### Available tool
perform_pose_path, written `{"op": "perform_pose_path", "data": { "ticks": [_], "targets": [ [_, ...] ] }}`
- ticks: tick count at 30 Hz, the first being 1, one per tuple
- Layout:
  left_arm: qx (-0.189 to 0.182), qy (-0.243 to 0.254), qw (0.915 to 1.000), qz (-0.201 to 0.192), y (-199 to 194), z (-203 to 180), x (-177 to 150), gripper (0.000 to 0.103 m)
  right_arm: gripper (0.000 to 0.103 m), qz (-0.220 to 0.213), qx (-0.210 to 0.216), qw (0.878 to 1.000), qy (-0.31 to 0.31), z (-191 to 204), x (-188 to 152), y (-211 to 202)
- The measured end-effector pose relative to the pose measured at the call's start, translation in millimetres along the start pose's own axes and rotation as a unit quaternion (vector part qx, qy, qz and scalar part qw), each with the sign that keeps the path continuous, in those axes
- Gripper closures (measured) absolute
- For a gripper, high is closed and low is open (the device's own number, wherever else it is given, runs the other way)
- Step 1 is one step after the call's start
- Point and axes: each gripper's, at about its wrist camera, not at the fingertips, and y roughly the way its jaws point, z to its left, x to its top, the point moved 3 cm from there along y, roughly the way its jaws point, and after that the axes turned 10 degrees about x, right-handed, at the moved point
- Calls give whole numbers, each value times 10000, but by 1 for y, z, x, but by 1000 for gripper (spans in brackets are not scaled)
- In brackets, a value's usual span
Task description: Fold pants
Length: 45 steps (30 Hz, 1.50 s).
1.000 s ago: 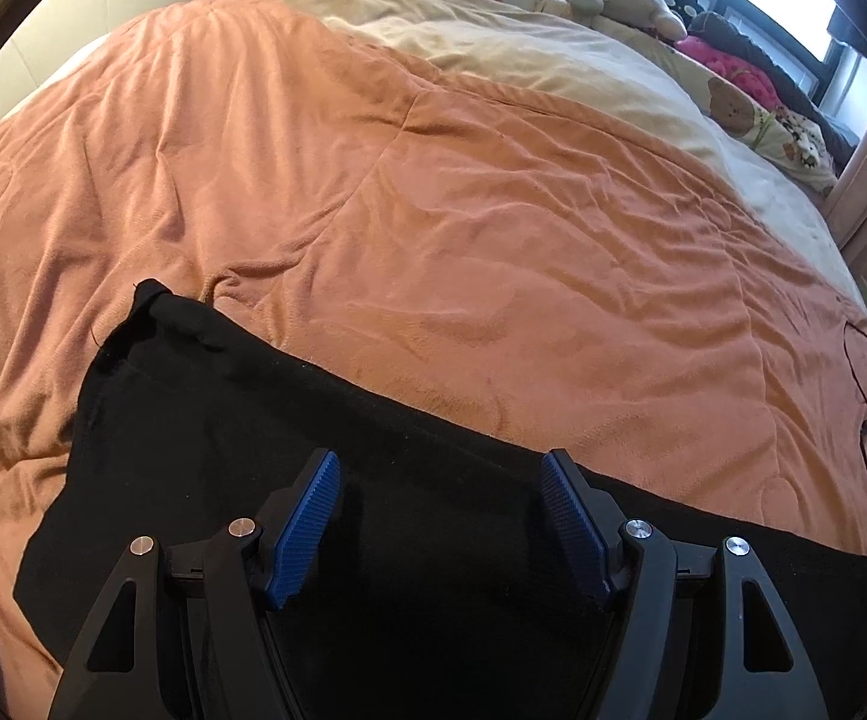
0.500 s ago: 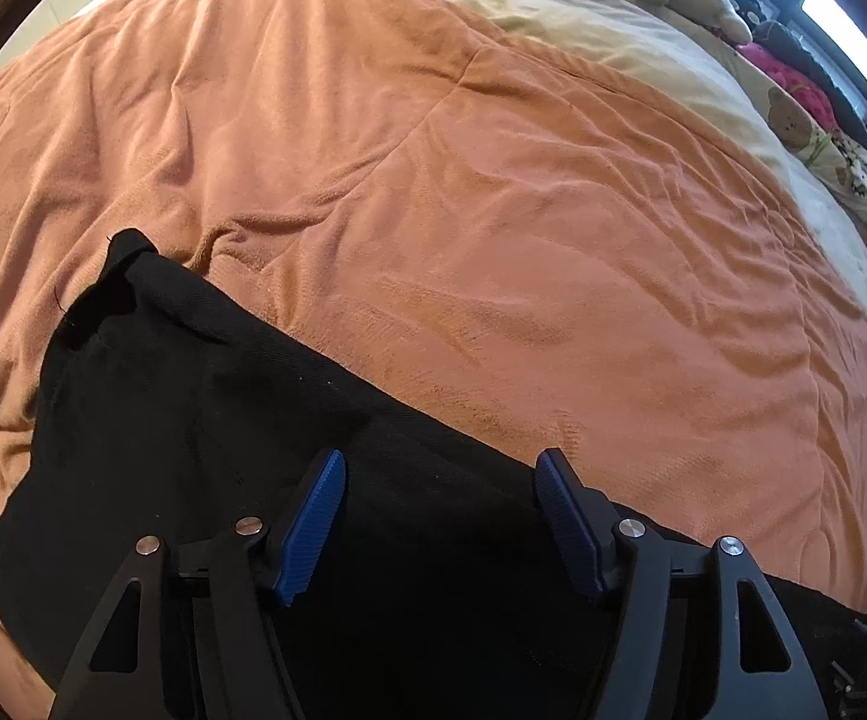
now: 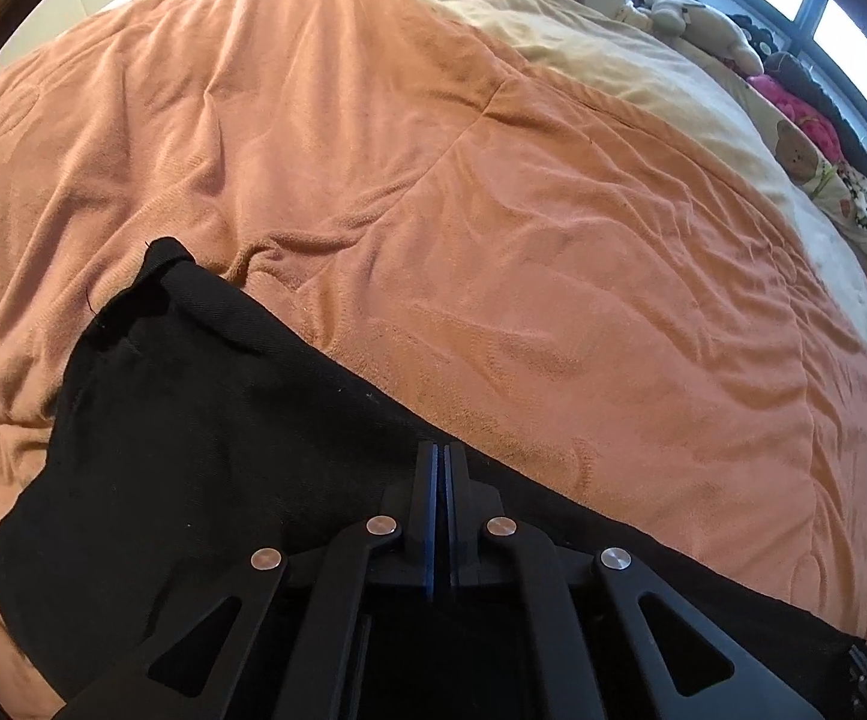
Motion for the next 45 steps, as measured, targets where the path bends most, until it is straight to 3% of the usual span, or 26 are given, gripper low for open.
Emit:
{"op": "perform_pose_path", "data": {
  "ticks": [6,11,12,13,15,16,17,19,31,45],
  "targets": [
    [-41,-140,9998,-108,2,-1,9,101,103,-192,-372,9990,183,-6,8,3],
    [66,21,9998,182,26,-8,5,95,102,329,-519,9967,537,-12,5,44],
    [18,24,9999,155,24,-7,4,94,99,273,-557,9964,579,-12,5,47],
    [-58,12,9999,137,22,-5,3,88,96,214,-591,9961,615,-12,7,47],
    [-195,25,9997,161,17,-2,1,66,87,112,-419,9955,845,-13,5,42],
    [-209,55,9997,121,12,1,0,53,74,46,-252,9950,960,-14,3,38],
    [-186,75,9998,52,7,3,-1,48,58,-10,-195,9946,1023,-14,1,33],
    [-174,143,9997,-91,-5,9,-2,47,52,-198,-211,9938,1074,-12,-3,19],
    [-296,314,9984,-377,-83,62,-29,46,52,-529,-323,9860,1547,-8,-69,-77],
    [-385,382,9976,-434,-128,126,-80,46,52,-1090,-390,9650,2351,3,-171,-190]
  ]
}}
